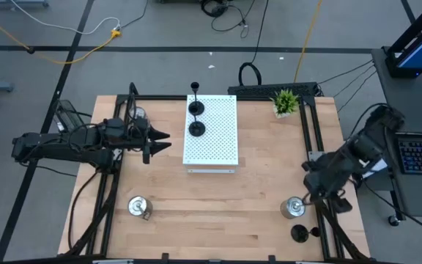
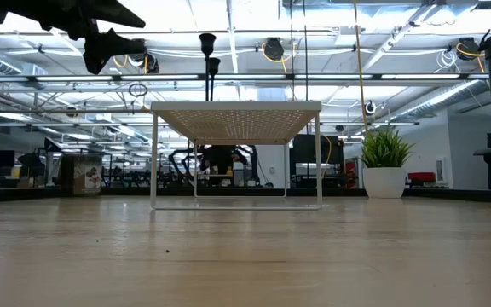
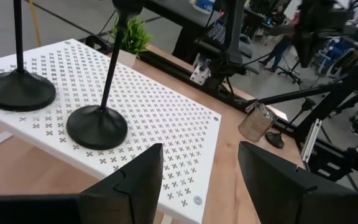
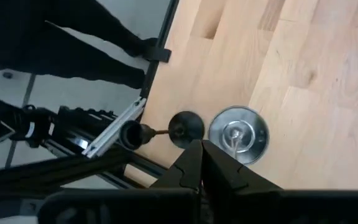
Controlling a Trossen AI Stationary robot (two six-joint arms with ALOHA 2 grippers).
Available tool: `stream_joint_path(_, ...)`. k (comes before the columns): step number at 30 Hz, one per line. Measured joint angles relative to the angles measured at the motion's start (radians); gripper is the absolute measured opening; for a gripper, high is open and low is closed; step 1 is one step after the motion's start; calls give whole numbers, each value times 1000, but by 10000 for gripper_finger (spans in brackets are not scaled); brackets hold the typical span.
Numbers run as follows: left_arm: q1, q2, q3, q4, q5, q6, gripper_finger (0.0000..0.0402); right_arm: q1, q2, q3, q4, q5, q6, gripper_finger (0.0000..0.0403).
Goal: Pick & Place candle stick holders
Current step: Put the black candle holder on the shelf aligned with the other black candle holders
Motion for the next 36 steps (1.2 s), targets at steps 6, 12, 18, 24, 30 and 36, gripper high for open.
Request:
stream_joint_path(6,0,0,0,-15,1,16,216,135,58,84,-8,104,206,0)
stream_joint_path(12,0,0,0,-34,1,24,216,245,132,101,-2,131,373,0)
stream_joint_path(18,0,0,0,-37,1,32,216,315,196,101,43,132,491,0)
stream_joint_path(24,0,0,0,-36,2,46,216,347,226,101,64,134,600,0)
stream_joint_path(30,0,0,0,-37,2,50,216,348,222,101,63,126,696,0)
stream_joint_path(36,0,0,0,-36,2,51,216,348,213,101,35,106,794,1)
